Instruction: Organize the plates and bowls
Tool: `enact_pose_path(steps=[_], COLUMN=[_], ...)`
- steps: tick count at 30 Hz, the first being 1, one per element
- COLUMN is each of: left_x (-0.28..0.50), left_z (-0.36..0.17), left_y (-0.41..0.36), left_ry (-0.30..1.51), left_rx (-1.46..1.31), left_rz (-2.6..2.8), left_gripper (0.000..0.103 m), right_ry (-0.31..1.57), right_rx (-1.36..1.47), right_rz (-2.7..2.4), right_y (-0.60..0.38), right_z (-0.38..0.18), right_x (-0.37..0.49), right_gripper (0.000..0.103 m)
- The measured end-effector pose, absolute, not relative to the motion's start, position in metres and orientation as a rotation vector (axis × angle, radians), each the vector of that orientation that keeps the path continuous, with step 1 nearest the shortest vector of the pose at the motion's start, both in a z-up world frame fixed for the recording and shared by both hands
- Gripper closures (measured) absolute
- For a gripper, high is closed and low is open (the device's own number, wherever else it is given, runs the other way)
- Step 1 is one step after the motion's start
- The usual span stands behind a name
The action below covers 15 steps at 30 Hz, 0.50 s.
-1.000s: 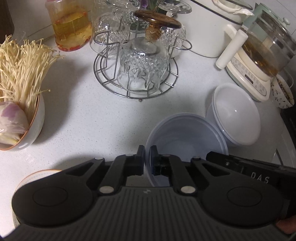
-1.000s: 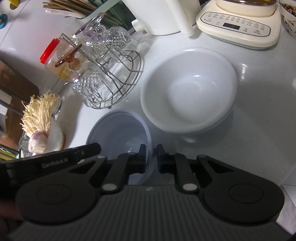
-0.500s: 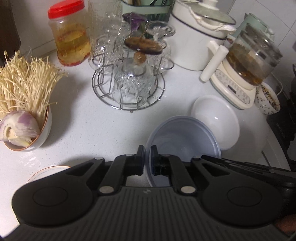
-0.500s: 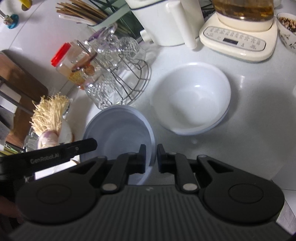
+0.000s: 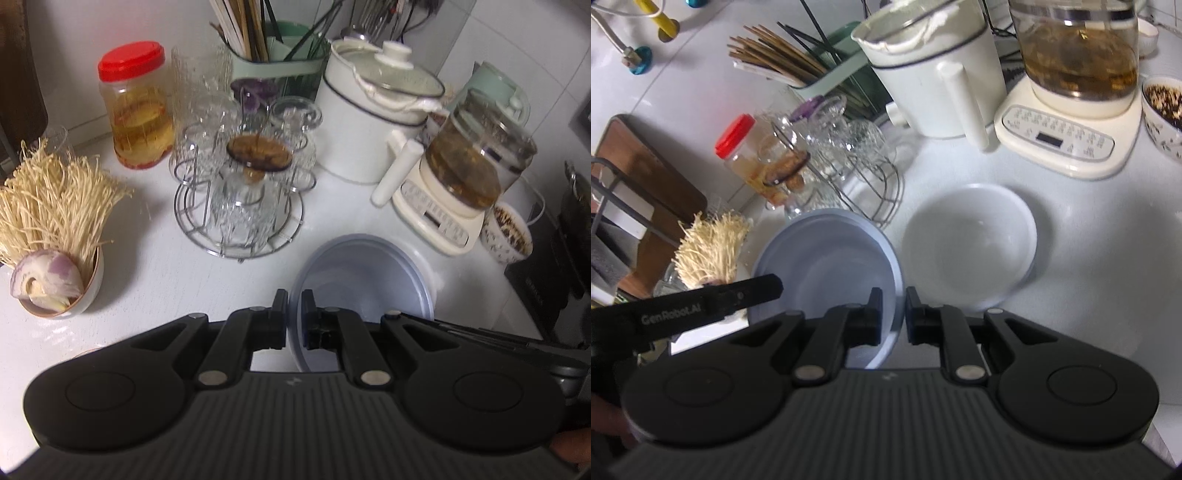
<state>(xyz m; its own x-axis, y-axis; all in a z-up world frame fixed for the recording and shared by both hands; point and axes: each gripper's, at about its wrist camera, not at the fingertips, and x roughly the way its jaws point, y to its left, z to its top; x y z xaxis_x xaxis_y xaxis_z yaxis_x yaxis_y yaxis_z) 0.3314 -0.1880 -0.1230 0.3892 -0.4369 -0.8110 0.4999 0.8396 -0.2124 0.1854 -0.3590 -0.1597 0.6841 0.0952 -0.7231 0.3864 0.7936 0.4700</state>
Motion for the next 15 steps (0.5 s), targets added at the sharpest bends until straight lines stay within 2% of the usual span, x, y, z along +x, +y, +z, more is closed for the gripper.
enact_pose_path(steps=[15], left_x=[0.345], left_z=[-0.113], left_y=[-0.229], left_ry=[0.99], left_rx=[0.057], left_rz=[-0.613], left_gripper=[0.095], right_ry=[0.773], right_rx=[0.63], right_rz=[-0.19], right_y=[-0.402], right_z=[-0.146], right_x=[0.201], right_gripper=[0.088])
